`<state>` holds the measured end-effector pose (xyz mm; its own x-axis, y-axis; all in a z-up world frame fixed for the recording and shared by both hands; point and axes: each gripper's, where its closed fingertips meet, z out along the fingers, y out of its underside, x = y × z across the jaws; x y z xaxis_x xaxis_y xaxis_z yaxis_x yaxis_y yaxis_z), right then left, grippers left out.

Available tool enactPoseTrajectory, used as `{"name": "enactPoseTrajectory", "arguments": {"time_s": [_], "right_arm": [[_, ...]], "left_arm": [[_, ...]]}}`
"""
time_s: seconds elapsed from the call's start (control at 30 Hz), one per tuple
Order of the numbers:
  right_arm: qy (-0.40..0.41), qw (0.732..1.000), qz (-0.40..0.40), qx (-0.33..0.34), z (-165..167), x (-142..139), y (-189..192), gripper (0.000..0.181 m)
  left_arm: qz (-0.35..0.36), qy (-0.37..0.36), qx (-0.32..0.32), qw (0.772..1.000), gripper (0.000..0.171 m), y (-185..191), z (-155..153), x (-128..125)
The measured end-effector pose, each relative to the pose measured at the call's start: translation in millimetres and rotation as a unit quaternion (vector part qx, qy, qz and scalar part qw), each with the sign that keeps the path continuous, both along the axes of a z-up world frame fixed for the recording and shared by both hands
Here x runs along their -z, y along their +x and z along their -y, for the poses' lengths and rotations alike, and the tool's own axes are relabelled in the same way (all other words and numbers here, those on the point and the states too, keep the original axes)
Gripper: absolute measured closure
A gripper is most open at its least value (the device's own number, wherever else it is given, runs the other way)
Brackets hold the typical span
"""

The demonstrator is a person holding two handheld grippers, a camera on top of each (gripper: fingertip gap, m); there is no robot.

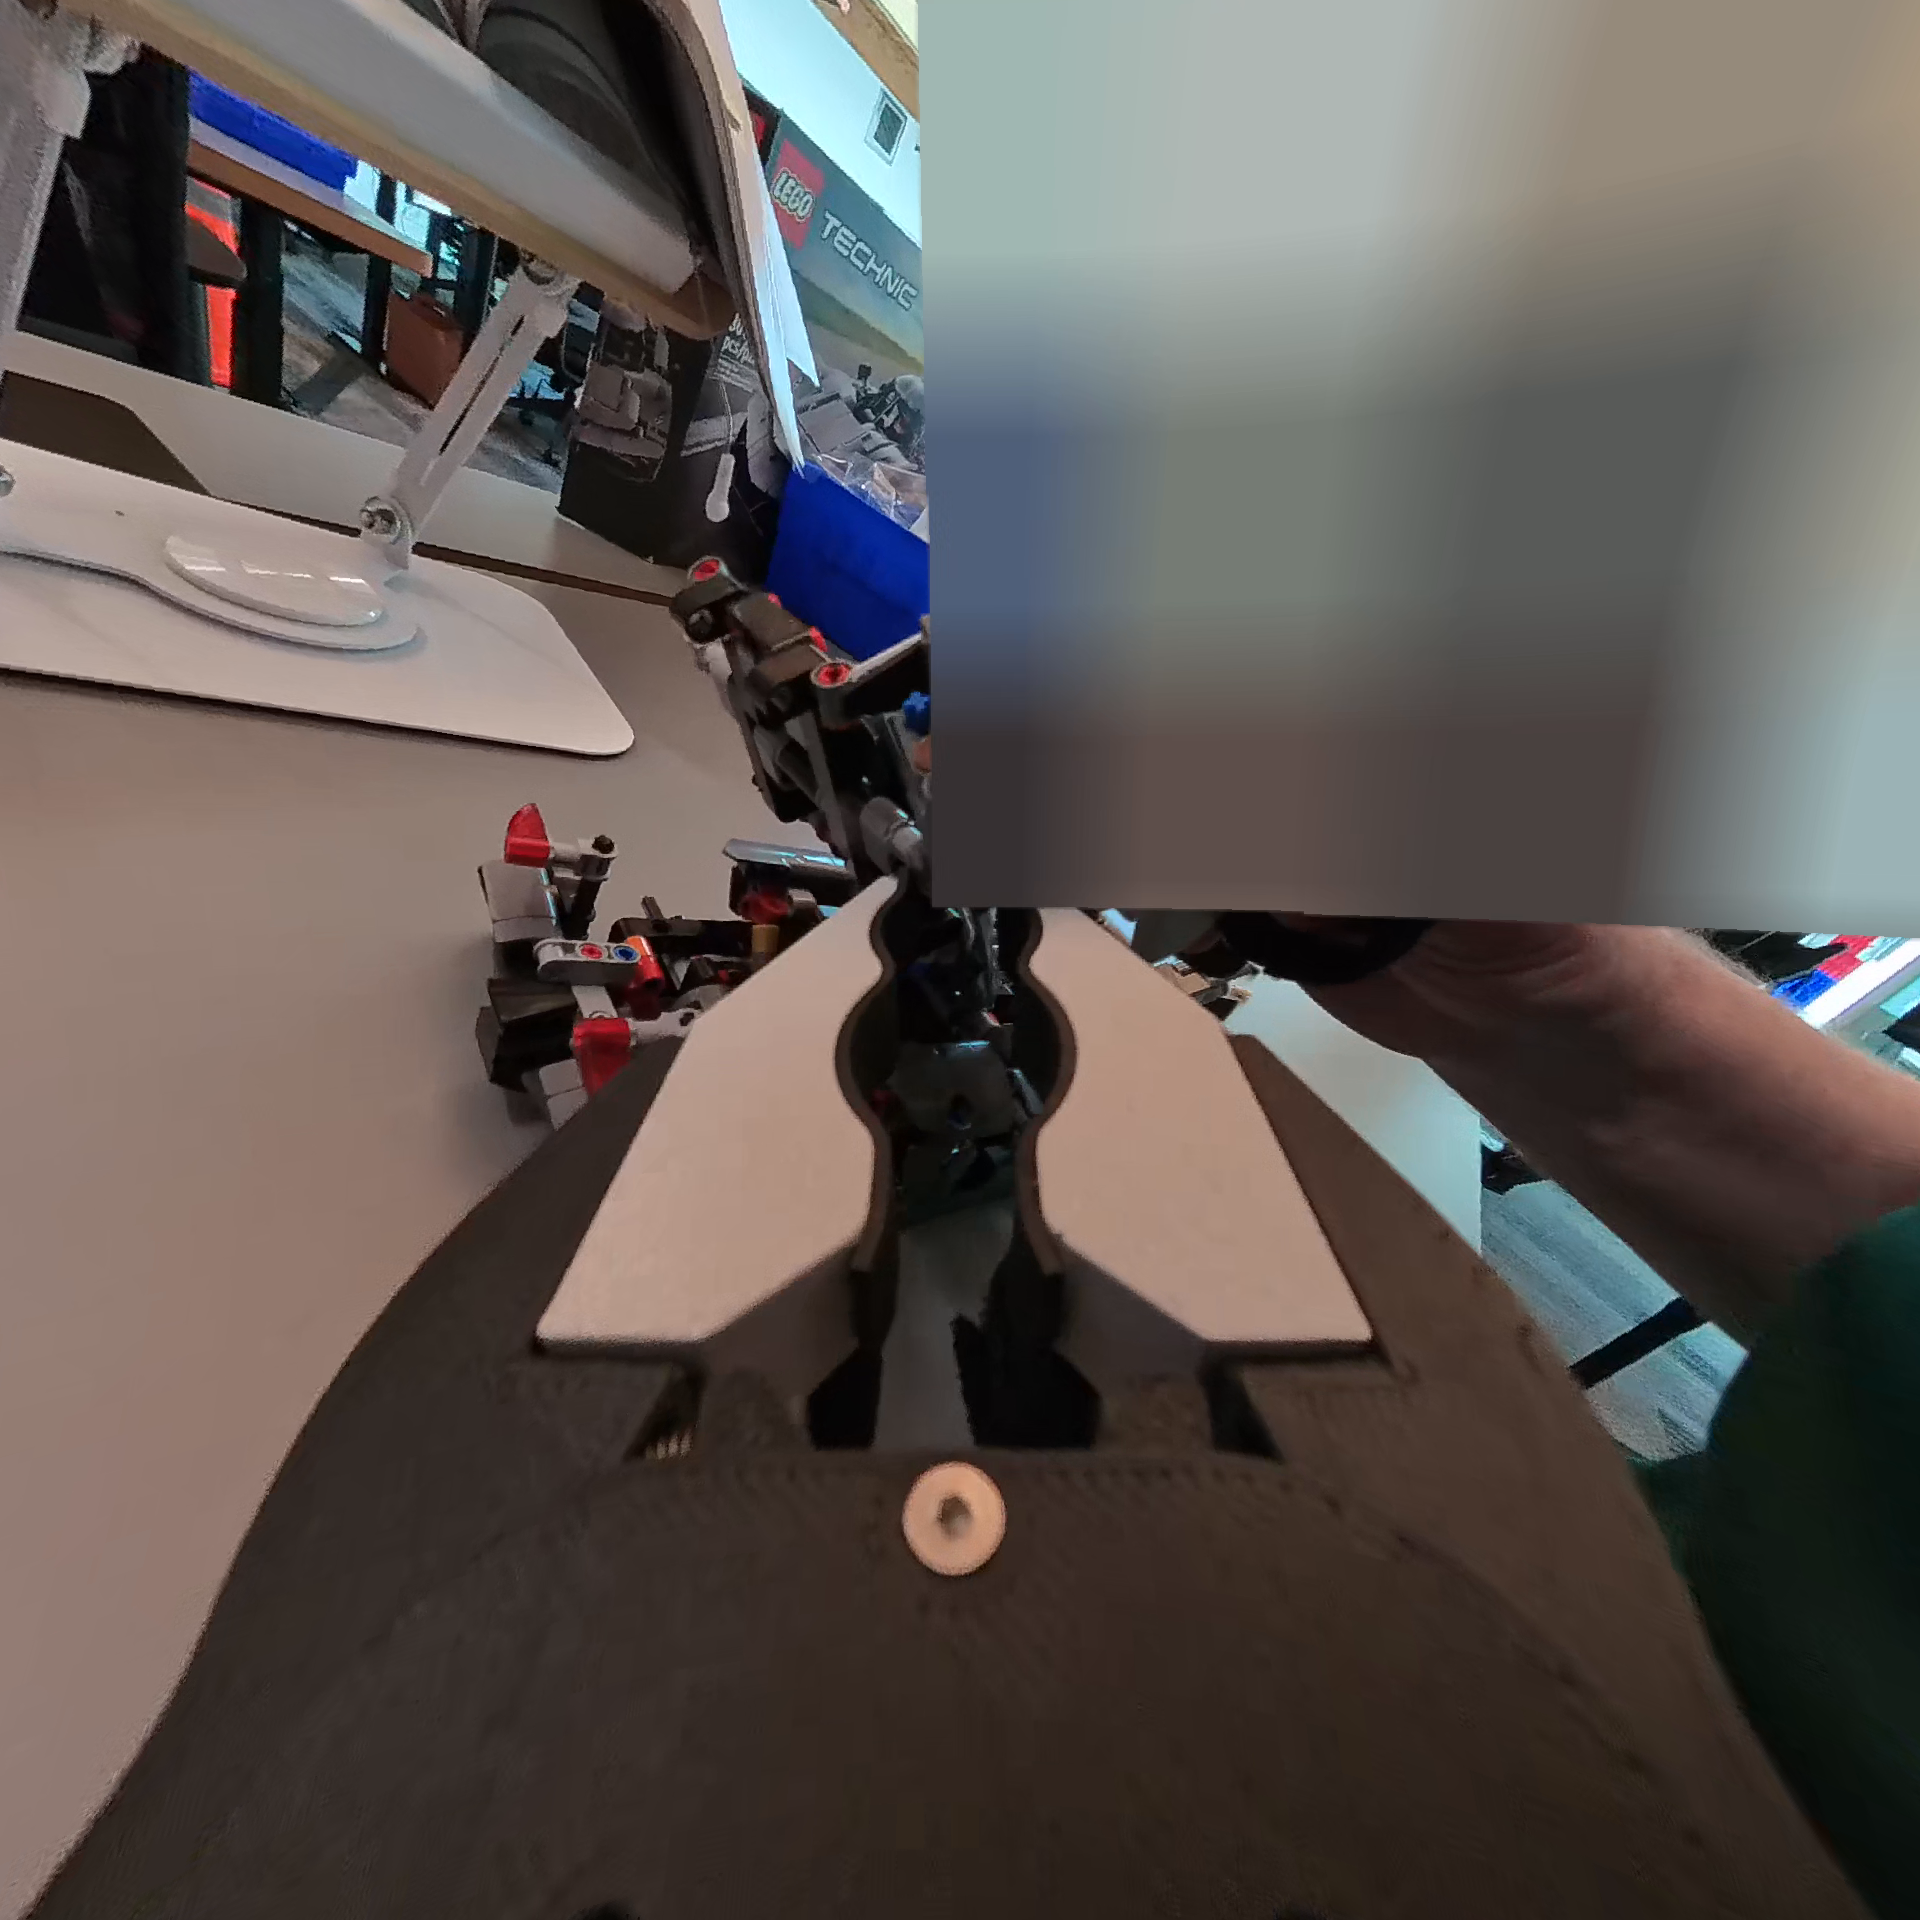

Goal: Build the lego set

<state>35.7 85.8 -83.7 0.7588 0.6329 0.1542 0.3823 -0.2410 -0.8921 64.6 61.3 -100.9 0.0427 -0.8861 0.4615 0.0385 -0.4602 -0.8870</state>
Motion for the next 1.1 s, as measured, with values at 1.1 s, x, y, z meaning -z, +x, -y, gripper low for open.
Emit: {"name": "enactPoseTrajectory", "arguments": {"time_s": [1.1], "right_arm": [[0.112,0.953,0.248,0.132,24.4,34.7,38.4,0.165]], "left_arm": [[-0.019,-0.164,-0.035,0.986,0.164,7.6,-1.0,0.8]]}}
